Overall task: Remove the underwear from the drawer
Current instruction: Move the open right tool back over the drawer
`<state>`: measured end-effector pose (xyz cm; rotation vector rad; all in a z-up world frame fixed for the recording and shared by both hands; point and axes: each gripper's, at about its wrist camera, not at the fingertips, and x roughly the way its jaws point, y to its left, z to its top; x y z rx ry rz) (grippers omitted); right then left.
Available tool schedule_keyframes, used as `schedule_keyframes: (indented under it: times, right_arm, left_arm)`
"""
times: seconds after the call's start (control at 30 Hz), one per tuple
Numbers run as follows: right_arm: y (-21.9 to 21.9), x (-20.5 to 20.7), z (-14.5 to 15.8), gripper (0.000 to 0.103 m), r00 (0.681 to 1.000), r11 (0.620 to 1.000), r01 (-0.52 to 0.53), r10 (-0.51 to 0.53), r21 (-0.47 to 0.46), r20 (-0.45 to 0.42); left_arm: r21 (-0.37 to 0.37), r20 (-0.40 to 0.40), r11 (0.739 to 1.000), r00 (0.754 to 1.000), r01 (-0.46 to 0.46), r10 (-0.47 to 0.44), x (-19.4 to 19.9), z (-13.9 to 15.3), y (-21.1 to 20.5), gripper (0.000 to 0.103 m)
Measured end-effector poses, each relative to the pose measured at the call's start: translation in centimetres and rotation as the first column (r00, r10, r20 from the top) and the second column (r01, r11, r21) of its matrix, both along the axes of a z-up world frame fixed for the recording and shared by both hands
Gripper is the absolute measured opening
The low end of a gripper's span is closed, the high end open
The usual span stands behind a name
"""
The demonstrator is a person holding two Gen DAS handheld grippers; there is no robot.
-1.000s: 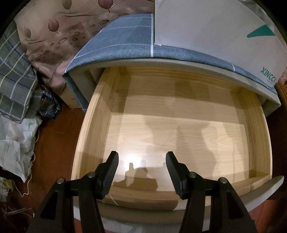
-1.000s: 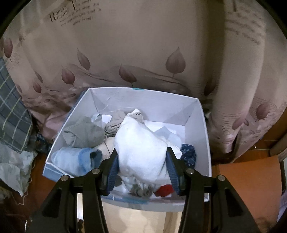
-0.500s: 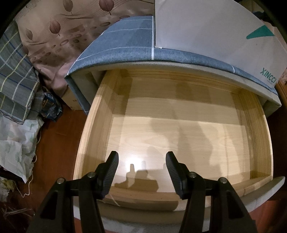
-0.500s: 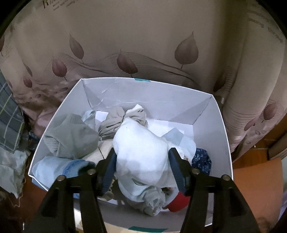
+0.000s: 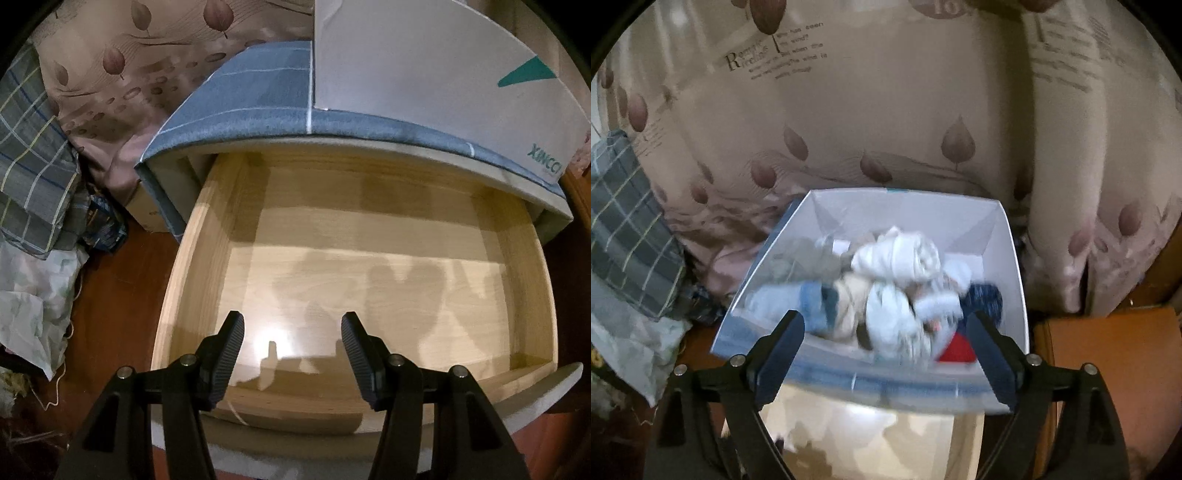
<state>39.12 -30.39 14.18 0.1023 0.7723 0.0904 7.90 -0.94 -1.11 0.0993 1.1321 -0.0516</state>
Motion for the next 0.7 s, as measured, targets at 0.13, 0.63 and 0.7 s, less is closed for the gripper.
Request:
schedule_keyframes:
  times: [0.13, 0.63, 0.7]
  right_arm:
    - [-0.5, -3.7, -1.9, 0.091, 0.999, 1.000, 0.008, -0.008, 0.012, -0.038]
    - [-0.2, -11.5, -14.6, 0.091, 0.975, 0.986, 0.165, -0.166, -0.018, -0.151]
    - [0.6, -12.1, -15.3, 0.091, 0.976, 0.985, 0.170, -0.173, -0.037, -0.129]
  left_arm:
    - [0.007, 0.019, 1.000, 1.000, 0.018, -0.018, -0.7, 0.5, -0.3, 0.056]
    - [0.004, 0.047, 0.999, 0.998, 0.046, -0.047, -2.8, 1.2, -0.5, 0.056]
    - [0.008, 0.052, 0.999, 0.997, 0.051, -0.052, -3.0, 1.3, -0.6, 0.056]
